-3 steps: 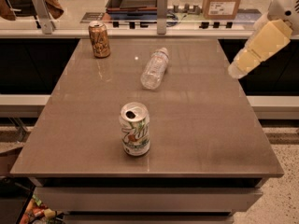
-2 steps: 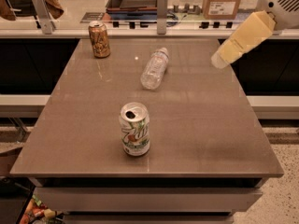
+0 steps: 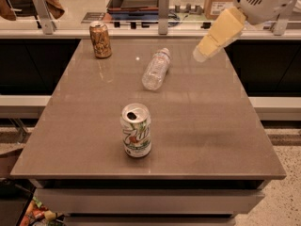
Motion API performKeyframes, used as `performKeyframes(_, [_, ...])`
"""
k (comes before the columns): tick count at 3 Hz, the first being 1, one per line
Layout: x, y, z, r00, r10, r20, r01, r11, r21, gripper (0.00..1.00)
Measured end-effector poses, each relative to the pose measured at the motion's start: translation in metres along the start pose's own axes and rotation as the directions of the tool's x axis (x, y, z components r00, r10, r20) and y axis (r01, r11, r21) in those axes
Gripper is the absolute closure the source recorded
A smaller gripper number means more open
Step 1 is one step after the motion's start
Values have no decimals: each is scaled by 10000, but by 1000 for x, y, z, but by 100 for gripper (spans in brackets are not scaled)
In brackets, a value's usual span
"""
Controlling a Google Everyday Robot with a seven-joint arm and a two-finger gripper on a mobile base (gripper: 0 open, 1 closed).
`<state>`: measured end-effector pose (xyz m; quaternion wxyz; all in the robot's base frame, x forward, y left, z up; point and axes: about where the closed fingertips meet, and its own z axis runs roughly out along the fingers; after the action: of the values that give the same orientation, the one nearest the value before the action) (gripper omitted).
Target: Place water bottle upright
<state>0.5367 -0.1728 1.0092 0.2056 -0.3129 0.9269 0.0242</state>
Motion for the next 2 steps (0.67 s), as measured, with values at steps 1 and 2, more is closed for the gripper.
performKeyframes(1, [-2,0,1,9998,175,118,-175,9998,-67,0])
performKeyframes(2, [-15,0,16,9883,1484,364,-1473,9886,-301,0])
